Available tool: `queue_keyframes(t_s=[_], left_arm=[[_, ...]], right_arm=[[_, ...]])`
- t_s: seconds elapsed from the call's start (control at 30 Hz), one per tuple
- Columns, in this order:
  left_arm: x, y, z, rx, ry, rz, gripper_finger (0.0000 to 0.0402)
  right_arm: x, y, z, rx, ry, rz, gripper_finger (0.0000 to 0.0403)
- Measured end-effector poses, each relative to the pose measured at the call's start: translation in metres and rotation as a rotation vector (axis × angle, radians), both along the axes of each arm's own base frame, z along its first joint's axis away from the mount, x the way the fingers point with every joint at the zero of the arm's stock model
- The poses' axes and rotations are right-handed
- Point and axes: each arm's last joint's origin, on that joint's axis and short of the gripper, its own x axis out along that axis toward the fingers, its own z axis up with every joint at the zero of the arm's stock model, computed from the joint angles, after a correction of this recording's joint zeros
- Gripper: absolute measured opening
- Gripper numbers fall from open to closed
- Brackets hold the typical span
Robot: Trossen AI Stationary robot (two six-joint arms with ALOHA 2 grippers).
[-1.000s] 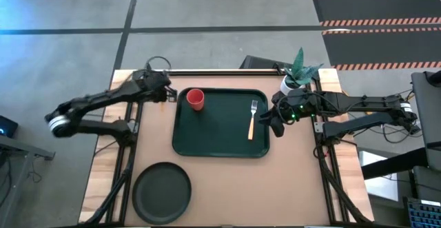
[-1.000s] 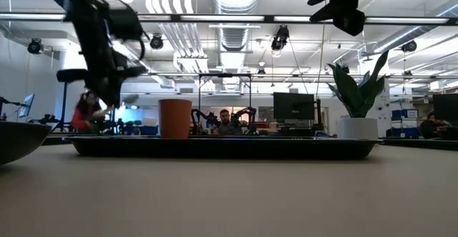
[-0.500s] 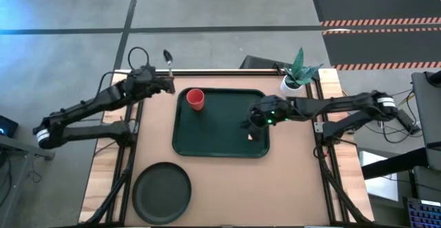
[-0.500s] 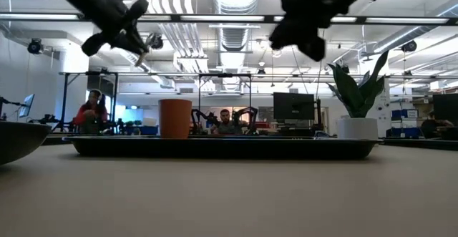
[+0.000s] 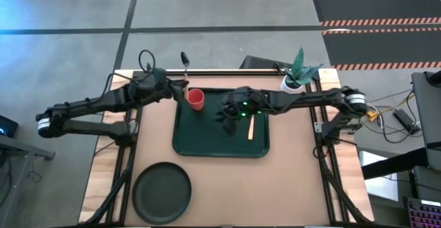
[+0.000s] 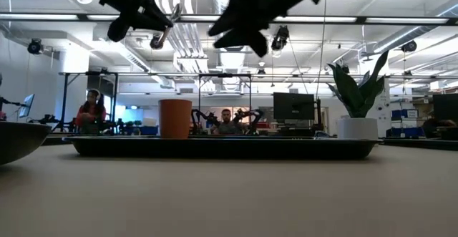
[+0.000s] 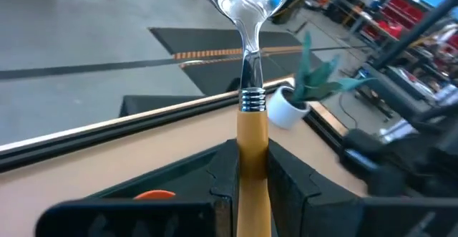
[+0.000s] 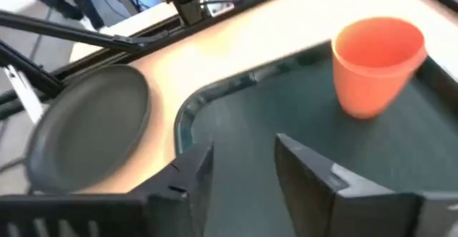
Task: Pick and place plate/cup/fork/spoon on tray
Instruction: Put the brown spoon on the black tray
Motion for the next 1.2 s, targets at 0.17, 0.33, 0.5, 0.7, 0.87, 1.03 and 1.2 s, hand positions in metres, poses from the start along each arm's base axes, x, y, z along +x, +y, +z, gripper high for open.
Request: queue_keyframes(t_s=[0.17,0.33,0.5,0.7,0.87,1.03,1.2], left_arm=[[0.003,-0.010,0.007,0.011,-0.016,-0.060,0.0028],[0.005,-0.015,0.007,0.023,-0.006,-0.089,0.0028],[0.005,-0.017,0.005,0.034,0.010,-0.106,0.0028],[0.004,-0.017,0.007,0.049,0.010,-0.129,0.0028],[0.003,-0.018,0.007,0.060,0.015,-0.149,0.0028],[0.002,-0.019,0.009,0.087,0.020,-0.158,0.0028],[0.002,-0.018,0.009,0.108,0.038,-0.160,0.0028]], right_arm=[[0.031,-0.009,0.008,-0.100,0.017,0.022,0.0178],[0.052,-0.016,0.022,-0.181,0.025,0.011,0.0194],[0.067,-0.022,0.031,-0.241,0.059,-0.025,0.0196],[0.087,-0.034,0.038,-0.222,0.039,-0.081,0.0196],[0.099,-0.042,0.041,-0.225,0.071,-0.091,0.0196],[0.101,-0.041,0.052,-0.241,0.081,-0.077,0.0196],[0.090,-0.039,0.067,-0.226,0.129,-0.068,0.0196]])
